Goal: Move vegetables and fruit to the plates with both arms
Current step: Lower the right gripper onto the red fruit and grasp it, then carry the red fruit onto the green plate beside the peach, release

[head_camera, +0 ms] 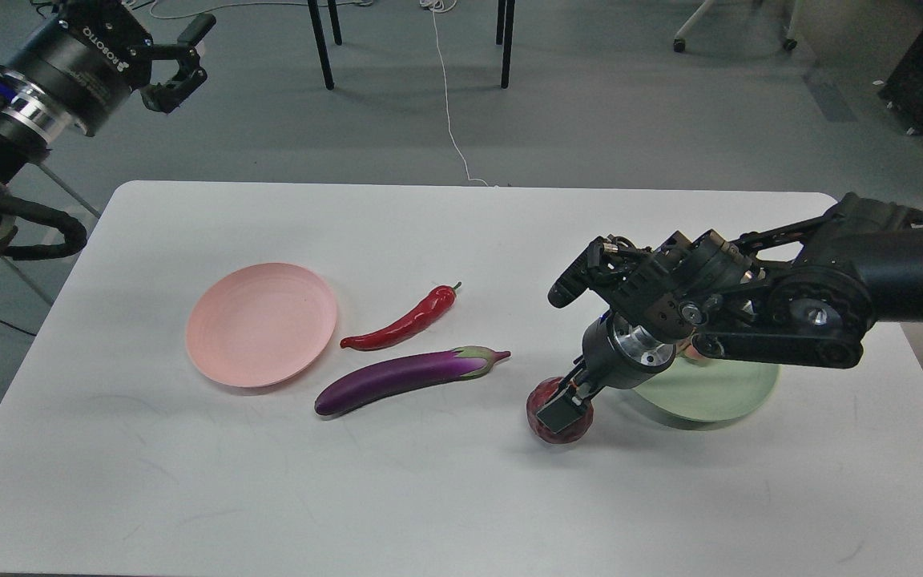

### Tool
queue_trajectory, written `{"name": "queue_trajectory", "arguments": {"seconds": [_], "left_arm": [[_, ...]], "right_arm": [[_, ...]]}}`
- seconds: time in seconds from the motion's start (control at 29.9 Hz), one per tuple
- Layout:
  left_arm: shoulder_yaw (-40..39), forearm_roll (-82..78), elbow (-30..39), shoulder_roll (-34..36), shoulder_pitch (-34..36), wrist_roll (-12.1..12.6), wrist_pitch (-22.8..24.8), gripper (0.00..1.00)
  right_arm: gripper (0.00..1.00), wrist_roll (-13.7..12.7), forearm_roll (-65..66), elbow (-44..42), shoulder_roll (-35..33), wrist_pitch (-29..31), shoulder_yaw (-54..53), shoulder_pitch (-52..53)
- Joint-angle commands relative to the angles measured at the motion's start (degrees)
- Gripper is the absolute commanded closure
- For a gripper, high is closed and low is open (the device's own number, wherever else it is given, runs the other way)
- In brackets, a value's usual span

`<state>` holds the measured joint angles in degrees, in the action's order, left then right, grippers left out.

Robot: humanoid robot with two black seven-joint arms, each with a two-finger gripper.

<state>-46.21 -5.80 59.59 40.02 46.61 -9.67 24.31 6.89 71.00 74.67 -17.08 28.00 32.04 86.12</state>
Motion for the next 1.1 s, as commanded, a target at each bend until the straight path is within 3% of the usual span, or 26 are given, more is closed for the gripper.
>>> {"name": "queue_trajectory", "arguments": {"seconds": [0.0,0.27,0.4,0.5,0.77,1.07], "left_arm": [[0.0,0.0,0.0,0.1,0.0,0.0,-0.1,0.02],[0.0,0.0,0.0,0.1,0.0,-0.4,-0.1,0.02],[0.0,0.0,0.0,0.1,0.0,-0.4,-0.2,0.02],[0.0,0.0,0.0,0.2,0.0,-0.4,-0.2,0.02],[-0.2,0.0,0.1,1.2,0.1,-0.4,-0.2,0.02],[-0.2,0.1,0.4,1.6,0.1,-0.4,-0.1,0.02]], "right_arm": [[0.05,0.0,-0.1,-0.2,0.9,0.0,0.0,-0.2],[0.10,0.7,-0.2,-0.5,1.6,0.0,0.0,-0.5],[0.30,0.7,-0.2,-0.3,1.6,0.0,0.0,-0.7],[0.37,0.8,-0.6,-0.1,1.2,0.0,-0.6,0.5],[0.37,0.8,-6.2,1.6,-7.0,0.0,-3.7,6.9],[0.35,0.8,-1.7,2.6,-20.4,0.0,-2.0,3.4]]}}
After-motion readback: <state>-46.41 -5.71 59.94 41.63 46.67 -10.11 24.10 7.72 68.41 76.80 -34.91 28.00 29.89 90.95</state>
